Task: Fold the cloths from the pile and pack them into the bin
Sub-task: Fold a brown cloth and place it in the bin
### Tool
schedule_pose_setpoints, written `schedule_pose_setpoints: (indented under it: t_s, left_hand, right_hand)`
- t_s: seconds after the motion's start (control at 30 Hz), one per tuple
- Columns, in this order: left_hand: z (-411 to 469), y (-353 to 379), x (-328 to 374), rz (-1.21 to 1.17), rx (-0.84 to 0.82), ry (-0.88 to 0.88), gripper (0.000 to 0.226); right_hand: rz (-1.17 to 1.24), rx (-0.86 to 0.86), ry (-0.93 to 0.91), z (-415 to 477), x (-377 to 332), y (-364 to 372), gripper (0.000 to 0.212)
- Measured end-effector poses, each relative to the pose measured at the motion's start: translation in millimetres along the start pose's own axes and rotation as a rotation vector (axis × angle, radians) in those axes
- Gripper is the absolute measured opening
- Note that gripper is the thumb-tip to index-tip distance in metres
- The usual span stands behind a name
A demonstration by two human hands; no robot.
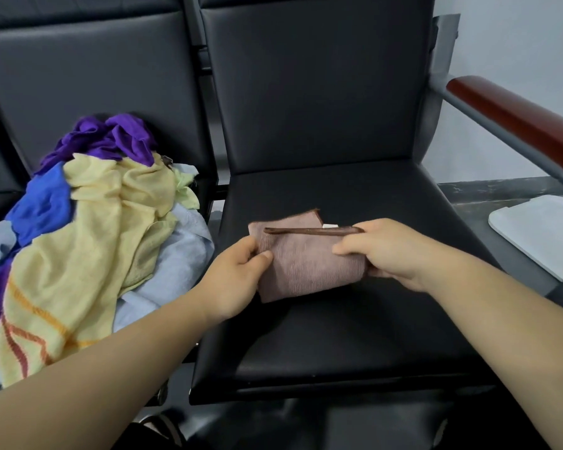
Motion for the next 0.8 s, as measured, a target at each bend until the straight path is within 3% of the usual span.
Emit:
schedule_pose_setpoints:
  t_s: [0.1, 0.33, 0.47, 0.57, 0.8]
  left_hand:
    - [1, 5, -2, -0.242, 0.06, -0.19, 0.027]
    - [9, 2, -2, -0.285, 0.189, -0.332, 0.023]
    - [11, -1, -1, -0.273, 0.043, -0.289, 0.01]
    - [14, -4, -2, -0.161, -0.049, -0.229, 0.022]
    - [30, -5, -11, 0.004, 0.008, -0.099, 0.028]
  right_hand:
    - [0.152, -0.024, -0.029, 6, -2, 6, 0.012]
    - [-0.408, 0.013, -0.043, 31, 7, 23, 0.022]
    - [-0.556, 0.073, -0.062, 42, 8, 23, 0.024]
    - [-0.599, 0.08, -0.093, 50, 9, 23, 0.012]
    - [-0.676, 0.116, -0.056, 60, 8, 27, 0.02]
Point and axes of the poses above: each hand's wrist, its own z-axis towards the middle knuckle, its own y-axis out of the palm, x = y × z, the point moved 1 cm from there along z, towards the middle knuckle, and after that the axes turned 9 degrees about -z, right-handed, at the moved point
